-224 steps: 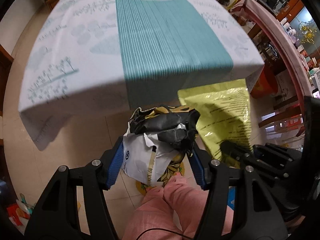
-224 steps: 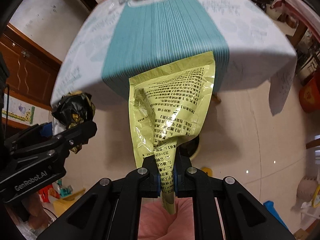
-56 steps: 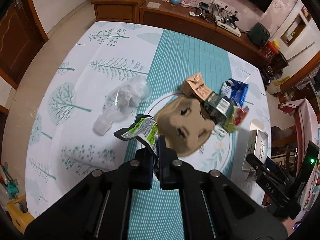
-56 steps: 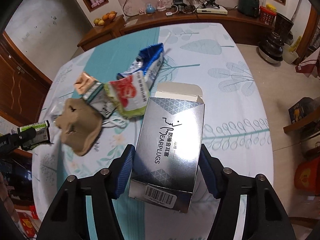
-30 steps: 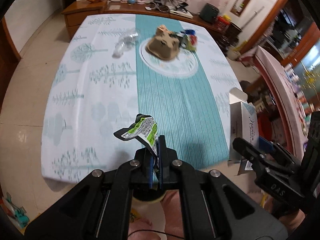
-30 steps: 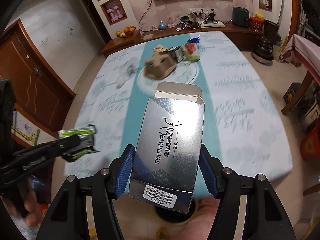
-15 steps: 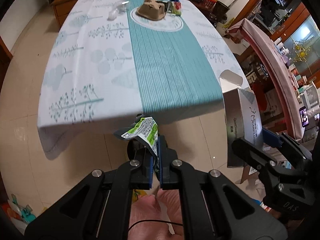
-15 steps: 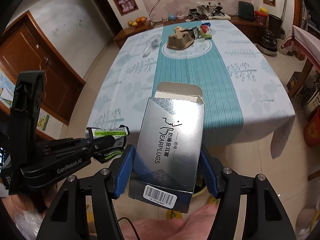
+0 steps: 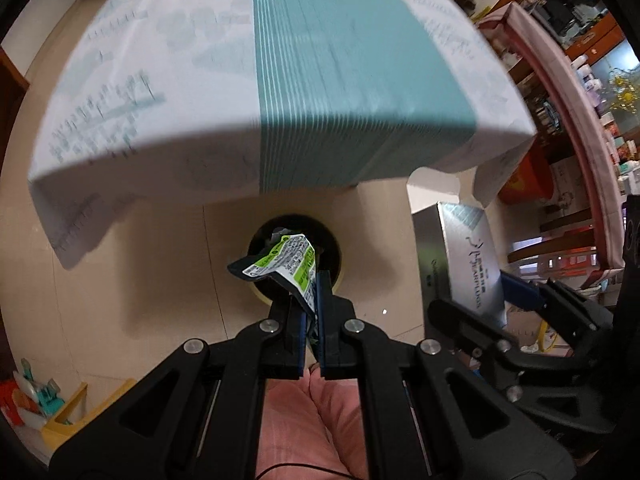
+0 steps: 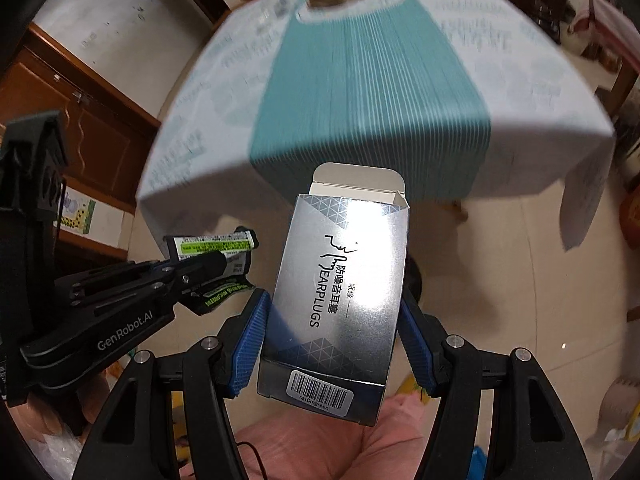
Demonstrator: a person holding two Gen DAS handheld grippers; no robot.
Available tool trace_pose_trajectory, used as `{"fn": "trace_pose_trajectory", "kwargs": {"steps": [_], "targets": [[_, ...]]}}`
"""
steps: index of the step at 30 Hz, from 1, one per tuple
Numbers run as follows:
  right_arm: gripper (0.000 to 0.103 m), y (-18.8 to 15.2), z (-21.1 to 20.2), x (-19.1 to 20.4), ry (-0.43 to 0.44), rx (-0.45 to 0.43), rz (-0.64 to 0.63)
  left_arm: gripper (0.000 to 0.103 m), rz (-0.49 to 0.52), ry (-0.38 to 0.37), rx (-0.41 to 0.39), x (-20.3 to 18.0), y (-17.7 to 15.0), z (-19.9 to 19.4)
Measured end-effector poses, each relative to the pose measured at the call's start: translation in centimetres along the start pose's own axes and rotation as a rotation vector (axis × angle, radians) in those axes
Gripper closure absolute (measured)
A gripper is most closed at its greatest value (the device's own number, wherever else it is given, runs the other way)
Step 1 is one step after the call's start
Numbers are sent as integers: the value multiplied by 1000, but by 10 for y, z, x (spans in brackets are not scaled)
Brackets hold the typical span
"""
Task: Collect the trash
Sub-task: 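Carry box and wrapper to the black bin and open both grippers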
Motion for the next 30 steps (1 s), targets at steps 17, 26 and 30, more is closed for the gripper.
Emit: {"fn": "trace_pose_trajectory", "kwargs": {"steps": [17, 26, 30], "targets": [[39, -45, 177, -106, -8, 161, 134, 101, -82, 49, 121, 16, -21, 181], [36, -44, 263, -115, -14, 193, 133, 101, -42, 49, 138, 21, -21, 249], [32, -40, 293, -118, 0, 189, 131, 95, -9, 60, 144, 19, -20, 271]]}}
Point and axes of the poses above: each gripper's, at about its wrist camera, not at the fingertips, and z roughly the way its jaws point, x to its left, y to its top, the point moved 8 cm from there along z, roughly the way its jaws point, and after that the axes turned 5 degrees about y, right-handed, at the moved point
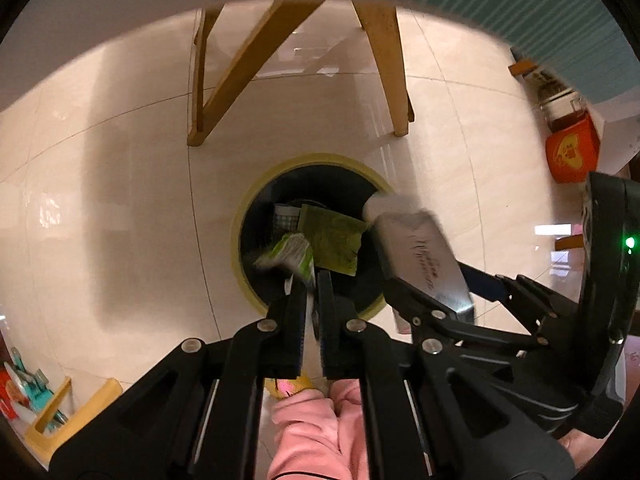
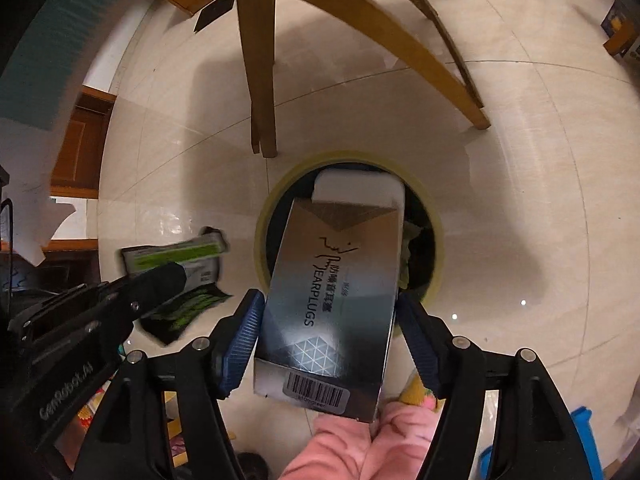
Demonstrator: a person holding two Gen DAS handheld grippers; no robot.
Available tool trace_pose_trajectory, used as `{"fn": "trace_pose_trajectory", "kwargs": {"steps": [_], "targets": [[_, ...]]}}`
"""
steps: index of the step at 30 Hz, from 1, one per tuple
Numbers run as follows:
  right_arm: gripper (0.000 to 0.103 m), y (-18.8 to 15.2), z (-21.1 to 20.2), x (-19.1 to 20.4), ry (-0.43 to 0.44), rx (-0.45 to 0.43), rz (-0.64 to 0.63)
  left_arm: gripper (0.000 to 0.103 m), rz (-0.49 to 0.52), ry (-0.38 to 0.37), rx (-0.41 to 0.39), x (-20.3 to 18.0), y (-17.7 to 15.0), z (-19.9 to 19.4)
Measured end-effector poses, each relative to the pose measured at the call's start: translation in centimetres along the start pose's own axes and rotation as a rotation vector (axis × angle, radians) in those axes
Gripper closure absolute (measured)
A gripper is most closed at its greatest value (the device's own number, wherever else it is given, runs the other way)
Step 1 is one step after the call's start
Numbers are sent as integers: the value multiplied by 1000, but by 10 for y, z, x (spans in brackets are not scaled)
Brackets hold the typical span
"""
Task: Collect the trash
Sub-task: 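Carry box and wrapper to the black bin and open both grippers, then raise both tools back over the table toward the bottle and cup carrier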
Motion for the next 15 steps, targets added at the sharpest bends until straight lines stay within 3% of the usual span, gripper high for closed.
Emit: {"fn": "trace_pose_trajectory", "kwargs": {"steps": [1, 4, 6, 7, 8, 15], "targets": [[30, 3, 8, -2, 2, 1, -2, 92, 6, 5, -8, 0, 1, 4], [29, 8, 22, -10, -13, -8, 14, 61, 14, 44, -21, 8, 7, 14], [22, 11, 28, -20, -13, -13, 39, 22, 0, 40, -23, 13, 11, 18], [10, 11, 30, -24, -5, -17, 49, 18, -11, 30, -28, 14, 14, 19], [8, 12, 31, -25, 7, -28, 53, 17, -14, 31, -34, 17, 15, 21], [8, 12, 28, -32, 21, -40, 39, 17, -8, 71, -40, 15, 12, 25]]}}
Point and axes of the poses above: each gripper's, at about its wrist camera, not at the fingertips, and z roughly the way its jaws point, x to its left, y to its top, the point moved 8 cm from there along z, roughly the way its jaws point, and after that the axes turned 5 degrees about y, right-handed, at the moved point
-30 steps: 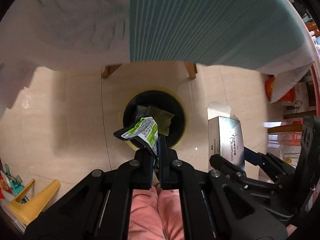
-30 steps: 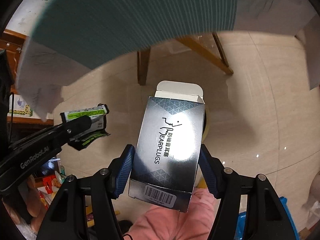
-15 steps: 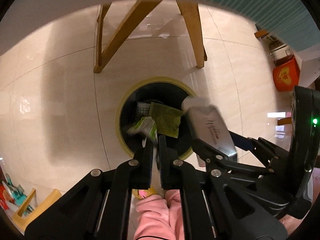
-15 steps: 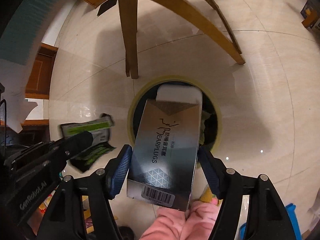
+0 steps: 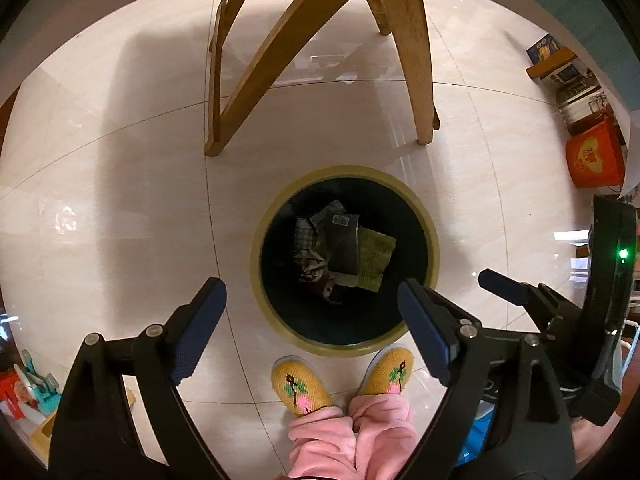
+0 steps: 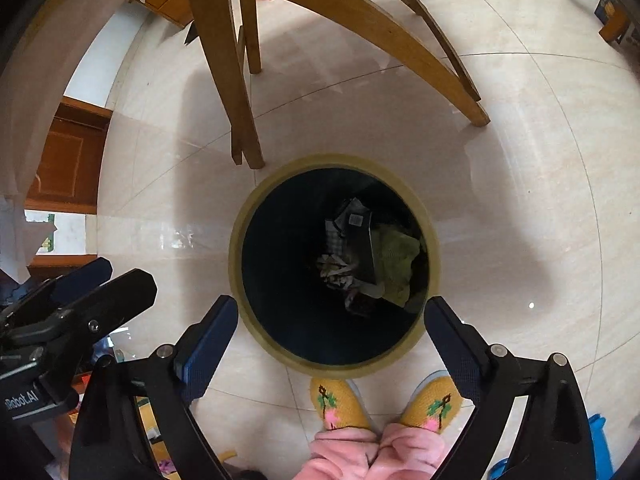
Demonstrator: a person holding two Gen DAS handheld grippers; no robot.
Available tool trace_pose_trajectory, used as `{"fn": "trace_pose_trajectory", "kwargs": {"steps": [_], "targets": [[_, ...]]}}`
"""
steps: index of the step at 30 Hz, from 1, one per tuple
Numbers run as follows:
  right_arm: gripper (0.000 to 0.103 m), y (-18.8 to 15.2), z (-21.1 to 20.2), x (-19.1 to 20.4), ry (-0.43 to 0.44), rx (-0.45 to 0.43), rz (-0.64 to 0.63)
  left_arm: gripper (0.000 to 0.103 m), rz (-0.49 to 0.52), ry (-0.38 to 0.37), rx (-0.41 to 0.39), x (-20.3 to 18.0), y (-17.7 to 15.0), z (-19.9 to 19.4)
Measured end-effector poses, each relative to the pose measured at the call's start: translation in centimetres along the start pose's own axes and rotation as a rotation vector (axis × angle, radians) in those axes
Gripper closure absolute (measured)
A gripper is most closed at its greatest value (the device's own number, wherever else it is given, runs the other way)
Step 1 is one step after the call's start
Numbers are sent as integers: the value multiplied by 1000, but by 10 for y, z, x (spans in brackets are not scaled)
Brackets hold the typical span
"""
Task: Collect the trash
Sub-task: 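Raise both tools back over the table toward the bottle and cup carrier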
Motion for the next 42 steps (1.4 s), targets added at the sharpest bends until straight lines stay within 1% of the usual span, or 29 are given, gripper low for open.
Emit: {"fn": "trace_pose_trajectory", "kwargs": {"steps": [4, 8, 11, 16, 19, 22, 32, 39, 42], "targets": [[8, -1, -12, -2, 5, -16, 3, 17, -21, -8, -18, -4, -5, -15], [8, -1, -35, -2, 1, -47, 11, 17, -41, -19, -50, -7, -6, -40], [8, 1, -57, -2, -5, -72, 19, 17, -50, -23, -71, -11, -8, -60], [8, -1, -101, 2, -6, -108, 25, 17, -55, -17, -78, -15, -16, -96], [8, -3, -137, 10, -5, -136, 23, 17, -62, -25, -84, -17, -21, -125], [8, -5, -178, 23, -4, -164, 13, 17, -67, -30, -106, -17, -21, -161], [8, -4, -320, 85, 29, -263, -36, 17, -79, -34, -240, -7, -14, -306], [8, 0, -415, 129, 50, -330, -111, 17, -94, -40, -311, -3, -17, -388], [8, 2, -445, 145, 62, -348, -148, 17, -99, -36, -344, -4, -15, -418]]}}
Point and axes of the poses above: each gripper's, at about its wrist camera, not at the fingertips, and z roughly the way its jaws point, x to its left, y to its top, the point moved 8 cm from there along z, roughly the way its jaws point, and after that the axes turned 5 degrees about y, right-handed, at the moved point
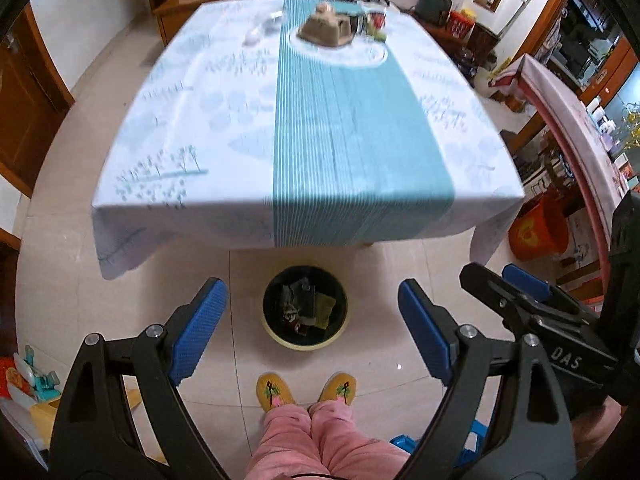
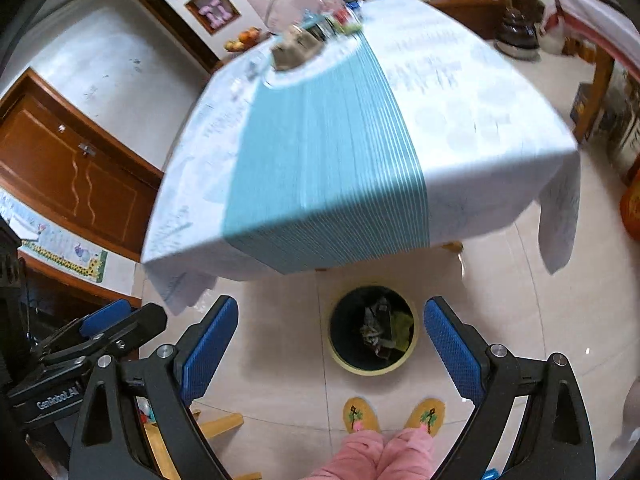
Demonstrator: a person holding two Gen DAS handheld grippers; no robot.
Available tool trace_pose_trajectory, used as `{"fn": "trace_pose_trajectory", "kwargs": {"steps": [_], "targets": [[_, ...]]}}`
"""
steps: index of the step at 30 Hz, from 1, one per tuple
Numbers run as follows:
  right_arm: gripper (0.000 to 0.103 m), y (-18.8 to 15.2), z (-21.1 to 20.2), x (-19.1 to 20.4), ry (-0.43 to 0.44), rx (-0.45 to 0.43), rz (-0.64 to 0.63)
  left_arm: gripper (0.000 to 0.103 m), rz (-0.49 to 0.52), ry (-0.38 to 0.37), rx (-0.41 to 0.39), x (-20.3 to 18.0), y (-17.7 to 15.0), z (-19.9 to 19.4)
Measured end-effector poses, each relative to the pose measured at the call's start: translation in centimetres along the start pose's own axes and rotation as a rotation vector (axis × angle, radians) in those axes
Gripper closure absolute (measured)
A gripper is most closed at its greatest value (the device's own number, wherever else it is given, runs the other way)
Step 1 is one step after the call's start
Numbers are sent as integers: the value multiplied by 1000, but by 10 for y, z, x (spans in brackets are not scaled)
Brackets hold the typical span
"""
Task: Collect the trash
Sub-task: 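Raise both tools back over the table toward the bottle and cup carrier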
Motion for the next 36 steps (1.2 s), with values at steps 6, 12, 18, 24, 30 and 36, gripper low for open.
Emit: {"fn": "trace_pose_trajectory", "kwargs": {"steps": [6, 12, 18, 24, 30, 36], "targets": [[8, 24, -42, 25, 30, -45, -61, 17, -9, 18, -73, -8, 28, -40], [8, 54, -67, 39, 43, -90, -138, 17, -25, 35, -149, -16, 56, -69], [8, 90, -85, 49, 42, -142, -186, 17, -42, 43, -189, -21, 80, -86], [8, 127, -88, 55, 33, -174, -207, 17, -48, 48, -208, -20, 106, -85], [8, 157, -70, 58, 11, -189, -201, 17, -29, 42, -227, -8, 139, -71], [8, 199, -35, 71, -26, -217, -167, 17, 6, 7, -205, 19, 194, -37]]}}
Point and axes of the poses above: each gripper's, at about its wrist camera, not at the fingertips, and z roughly the way its jaws point, x to its left, y to its top, the point moved 8 cm from there along z, roughly the way its jaws point, and after that the axes turned 5 degrees about y, right-handed, at the moved point
